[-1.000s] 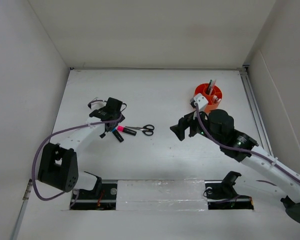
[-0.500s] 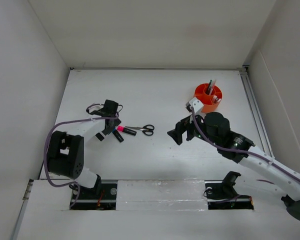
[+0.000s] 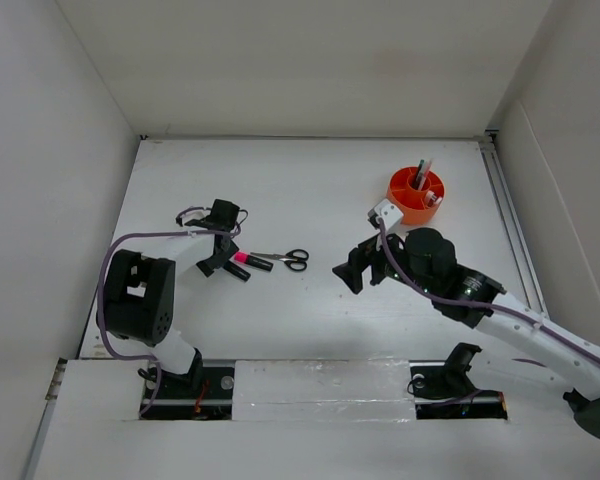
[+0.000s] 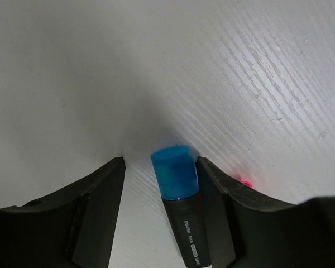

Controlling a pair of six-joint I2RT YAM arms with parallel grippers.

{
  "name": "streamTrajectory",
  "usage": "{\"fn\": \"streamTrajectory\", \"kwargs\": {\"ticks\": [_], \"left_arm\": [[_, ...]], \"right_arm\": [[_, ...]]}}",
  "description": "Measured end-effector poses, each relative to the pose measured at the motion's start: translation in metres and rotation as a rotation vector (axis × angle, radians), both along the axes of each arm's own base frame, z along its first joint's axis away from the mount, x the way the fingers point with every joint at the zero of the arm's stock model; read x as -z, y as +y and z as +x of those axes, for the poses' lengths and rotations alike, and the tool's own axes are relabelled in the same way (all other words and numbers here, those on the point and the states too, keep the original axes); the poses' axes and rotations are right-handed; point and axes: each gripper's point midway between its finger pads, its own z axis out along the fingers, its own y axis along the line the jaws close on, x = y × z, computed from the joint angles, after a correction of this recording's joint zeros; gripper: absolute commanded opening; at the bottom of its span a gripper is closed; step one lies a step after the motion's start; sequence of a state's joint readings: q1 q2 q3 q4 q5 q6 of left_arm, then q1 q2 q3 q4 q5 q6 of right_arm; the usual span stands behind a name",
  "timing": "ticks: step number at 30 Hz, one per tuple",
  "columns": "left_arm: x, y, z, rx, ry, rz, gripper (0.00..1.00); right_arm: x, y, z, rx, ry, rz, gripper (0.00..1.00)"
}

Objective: Sort the stationery into containers
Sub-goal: Pick up the pen from the center of the board.

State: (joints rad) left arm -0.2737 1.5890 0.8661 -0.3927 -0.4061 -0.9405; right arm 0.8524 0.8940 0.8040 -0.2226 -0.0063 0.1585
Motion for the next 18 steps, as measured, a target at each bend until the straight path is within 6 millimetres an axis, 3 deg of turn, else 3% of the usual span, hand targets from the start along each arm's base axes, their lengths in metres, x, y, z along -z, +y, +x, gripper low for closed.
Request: {"fn": "streamTrajectory", "kwargs": {"ticks": [6,14,18], "left_arm": [[-0.0002,0.0001,0.0006,0.0,-0.002,0.001,0.48],[-0.0003,-0.002,0.004,0.0,-0.017,-0.011,0.29],[-0.0005,-0.0035,0.0071,0.0,-0.026,-0.017,0.12]], "right_arm": [[-0.0046,-0.0018,-0.0009,0.003,-0.011,0.011,0.94],[-0.0042,-0.0019,-0.001,0.003,-0.01,0.01,0.93],[-0.0055,-0.0021,-0.0018,0.001,-0.013,0.013,0.93]]}}
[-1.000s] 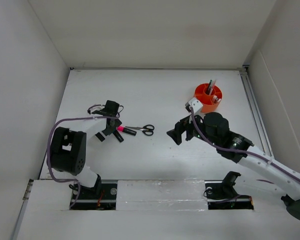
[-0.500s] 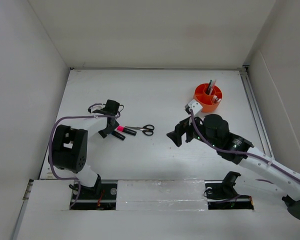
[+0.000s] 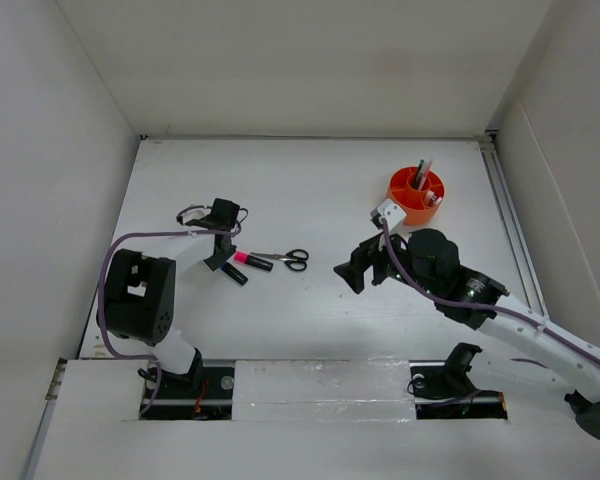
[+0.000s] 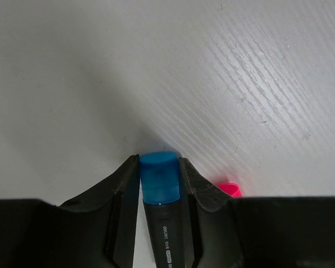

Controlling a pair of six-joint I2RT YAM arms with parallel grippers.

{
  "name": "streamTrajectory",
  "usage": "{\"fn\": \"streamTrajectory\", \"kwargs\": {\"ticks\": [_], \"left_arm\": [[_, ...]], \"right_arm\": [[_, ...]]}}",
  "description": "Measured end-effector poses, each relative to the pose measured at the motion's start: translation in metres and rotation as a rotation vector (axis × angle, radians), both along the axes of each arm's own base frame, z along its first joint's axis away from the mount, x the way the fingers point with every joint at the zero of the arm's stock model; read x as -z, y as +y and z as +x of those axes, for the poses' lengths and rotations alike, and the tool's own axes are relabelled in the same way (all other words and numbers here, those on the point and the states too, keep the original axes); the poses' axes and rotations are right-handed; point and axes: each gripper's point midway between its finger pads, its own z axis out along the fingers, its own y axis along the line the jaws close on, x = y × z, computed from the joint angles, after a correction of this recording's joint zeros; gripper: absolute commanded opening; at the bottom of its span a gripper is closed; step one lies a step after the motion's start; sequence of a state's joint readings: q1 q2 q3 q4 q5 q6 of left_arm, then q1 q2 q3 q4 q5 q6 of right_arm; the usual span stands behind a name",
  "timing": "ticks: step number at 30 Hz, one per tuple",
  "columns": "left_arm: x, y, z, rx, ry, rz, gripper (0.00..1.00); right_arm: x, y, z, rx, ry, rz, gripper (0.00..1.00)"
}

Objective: Sort the stationery into containers
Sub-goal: Pick up the pen from the center of the board.

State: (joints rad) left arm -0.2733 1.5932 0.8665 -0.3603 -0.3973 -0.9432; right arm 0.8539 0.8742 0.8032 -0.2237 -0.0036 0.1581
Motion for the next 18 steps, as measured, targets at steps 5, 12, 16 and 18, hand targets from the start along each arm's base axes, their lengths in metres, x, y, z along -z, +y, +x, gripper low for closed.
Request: {"fn": "streamTrajectory", "kwargs": {"ticks": [5,12,16,18], "left_arm": [[-0.001,-0.001,0.002,-0.007,-0.011,-0.005,0.0],[-0.037,-0.014,-0.009,0.049,-0.095,-0.024,0.0],[-0.094,-0.022,-0.004,0.129,-0.267,-0.062,0.0],[-0.122,-0.026,-0.003,0.177,-0.346,-0.085,0.0]], "right_arm": [[-0.002,0.001,-0.003,-0.012,-0.006,0.004,0.93],[0.001,0.018,-0.01,-0.107,-0.001,0.022,0.93],[0.02,0.037,-0.008,-0.164,0.042,0.007,0.9],[0.031,0.047,-0.006,-0.185,0.068,0.002,0.89]]}}
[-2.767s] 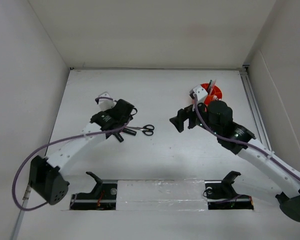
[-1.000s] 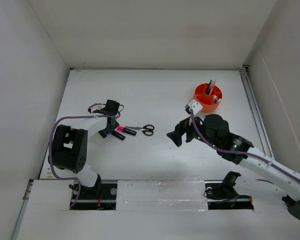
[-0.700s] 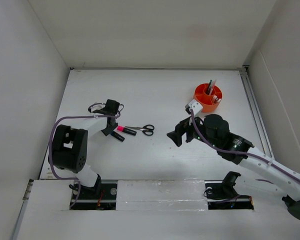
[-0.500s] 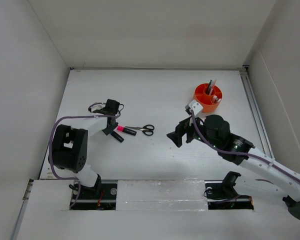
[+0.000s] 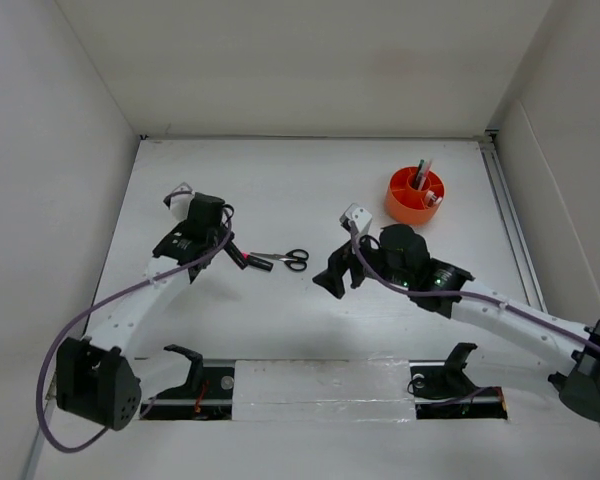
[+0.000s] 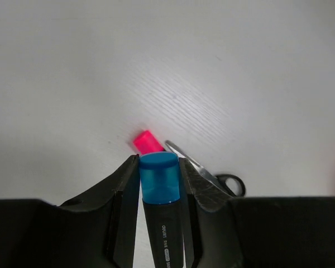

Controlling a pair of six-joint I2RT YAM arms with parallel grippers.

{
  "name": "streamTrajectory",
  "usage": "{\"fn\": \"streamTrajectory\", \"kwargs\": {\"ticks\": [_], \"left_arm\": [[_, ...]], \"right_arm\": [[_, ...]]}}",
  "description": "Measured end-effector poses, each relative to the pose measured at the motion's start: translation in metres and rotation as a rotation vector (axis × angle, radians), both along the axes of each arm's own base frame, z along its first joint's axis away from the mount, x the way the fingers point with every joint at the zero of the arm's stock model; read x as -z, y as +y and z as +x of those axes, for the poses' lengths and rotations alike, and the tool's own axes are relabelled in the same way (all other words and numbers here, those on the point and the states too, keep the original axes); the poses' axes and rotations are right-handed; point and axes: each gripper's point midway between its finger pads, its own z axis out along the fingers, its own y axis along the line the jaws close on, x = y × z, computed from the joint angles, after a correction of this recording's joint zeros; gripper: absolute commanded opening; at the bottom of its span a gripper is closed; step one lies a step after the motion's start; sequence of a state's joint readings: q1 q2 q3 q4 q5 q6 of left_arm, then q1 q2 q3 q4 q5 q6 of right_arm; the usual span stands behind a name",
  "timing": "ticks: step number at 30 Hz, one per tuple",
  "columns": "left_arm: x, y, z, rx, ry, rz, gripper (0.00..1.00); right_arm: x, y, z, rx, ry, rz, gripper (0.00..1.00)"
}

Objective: Sort the stationery into containers
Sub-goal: Pick up the pen from the center of the board, then place the pen in the storage box.

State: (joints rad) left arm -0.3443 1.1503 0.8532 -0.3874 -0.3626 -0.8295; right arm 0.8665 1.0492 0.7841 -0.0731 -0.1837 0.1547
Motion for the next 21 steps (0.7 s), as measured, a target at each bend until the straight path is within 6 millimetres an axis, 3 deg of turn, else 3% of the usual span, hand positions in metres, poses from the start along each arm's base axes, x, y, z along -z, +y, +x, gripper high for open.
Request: {"fn": "streamTrajectory", "kwargs": {"ticks": [6,14,21], "left_arm": [[-0.051,-0.026,-0.004,0.202,-0.159,-0.081,0.0],[-0.099,-0.059,-0.019,0.433,-0.333,-0.175,0.0],[-0.116,-0.073,-0.028,0.527,-0.407,-0.221,0.0]], "right_arm": [[0.006,0.03,0.009,-0.028,0.048,0.064,0.86],[-0.024,0.096,0.038,-0.059,0.105,0.222,0.82],[-0.03,0.145,0.047,-0.082,0.147,0.28,0.8]]}}
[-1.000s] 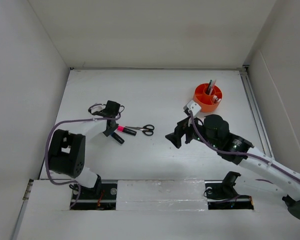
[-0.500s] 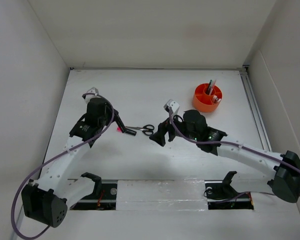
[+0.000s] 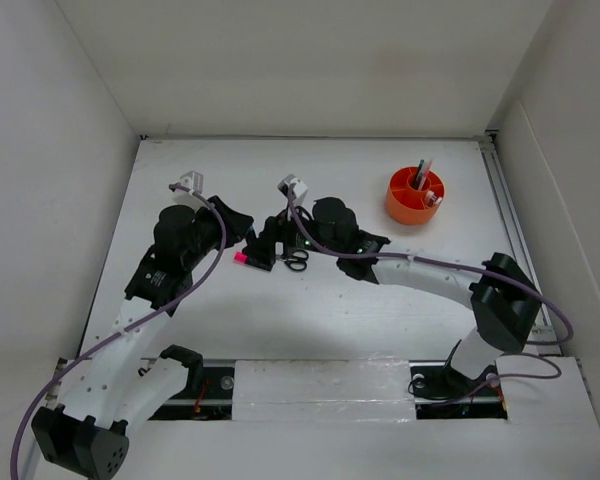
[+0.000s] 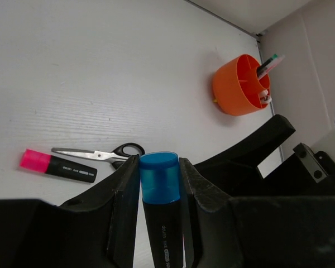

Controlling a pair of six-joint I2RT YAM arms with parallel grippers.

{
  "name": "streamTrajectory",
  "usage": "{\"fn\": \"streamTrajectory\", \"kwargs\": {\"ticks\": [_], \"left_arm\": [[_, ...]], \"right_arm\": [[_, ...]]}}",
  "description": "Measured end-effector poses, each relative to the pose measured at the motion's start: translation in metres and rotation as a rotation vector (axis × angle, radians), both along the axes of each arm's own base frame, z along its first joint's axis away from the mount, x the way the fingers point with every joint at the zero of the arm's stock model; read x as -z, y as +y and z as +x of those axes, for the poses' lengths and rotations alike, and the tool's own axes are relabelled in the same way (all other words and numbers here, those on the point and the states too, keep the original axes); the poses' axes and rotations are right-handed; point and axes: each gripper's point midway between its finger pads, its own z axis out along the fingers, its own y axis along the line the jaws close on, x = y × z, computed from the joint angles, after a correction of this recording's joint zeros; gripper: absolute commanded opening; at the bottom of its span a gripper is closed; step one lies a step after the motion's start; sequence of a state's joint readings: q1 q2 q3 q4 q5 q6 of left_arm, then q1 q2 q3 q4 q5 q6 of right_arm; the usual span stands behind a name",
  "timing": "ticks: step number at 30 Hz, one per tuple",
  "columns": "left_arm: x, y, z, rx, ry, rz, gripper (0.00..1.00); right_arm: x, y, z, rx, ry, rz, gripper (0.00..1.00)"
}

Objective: Sort the stationery into containers
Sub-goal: Place the pen in the storage box.

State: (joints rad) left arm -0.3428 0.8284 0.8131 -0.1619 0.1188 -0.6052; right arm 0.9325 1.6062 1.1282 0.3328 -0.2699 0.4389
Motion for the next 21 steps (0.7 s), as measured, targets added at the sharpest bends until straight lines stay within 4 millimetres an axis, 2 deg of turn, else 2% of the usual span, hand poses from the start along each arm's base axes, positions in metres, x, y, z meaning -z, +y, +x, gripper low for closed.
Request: {"fn": "streamTrajectory", "kwargs": {"ticks": [3,5,8,9,11,13,15,20,21], "left_arm": [[0.004,-0.005,-0.002,0.029,-0.001,-0.007,0.0],[0.009,-0.008,-0.004,0.048,0.005,-0.011,0.0],[0.013,-0.011,-0.005,0.067,0.01,-0.016,0.0],[0.013,-0.011,-0.005,0.07,0.009,-0.017,0.0],[0.011,-0.013,-0.005,0.08,0.002,-0.022,0.0],[0.009,-0.014,-0.004,0.084,-0.007,-0.025,0.0],[0.008,-0.013,-0.004,0.084,-0.013,-0.026,0.0],[0.004,-0.012,-0.005,0.084,-0.026,-0.026,0.0],[0.003,-0.012,-0.006,0.083,-0.031,-0.025,0.14]], "right_arm": [[0.003,0.01,0.001,-0.005,0.014,0.009,0.72],[0.005,0.015,0.004,-0.002,0.022,0.011,0.61],[0.01,0.019,0.008,0.003,0.036,0.009,0.53],[0.012,0.02,0.009,0.006,0.04,0.007,0.43],[0.014,0.02,0.01,0.013,0.047,0.006,0.33],[0.014,0.02,0.012,0.029,0.049,0.004,0.14],[0.015,0.019,0.015,0.038,0.055,0.007,0.0],[0.012,0.019,0.016,0.036,0.042,0.009,0.0],[0.011,0.02,0.016,0.035,0.036,0.01,0.0]]}}
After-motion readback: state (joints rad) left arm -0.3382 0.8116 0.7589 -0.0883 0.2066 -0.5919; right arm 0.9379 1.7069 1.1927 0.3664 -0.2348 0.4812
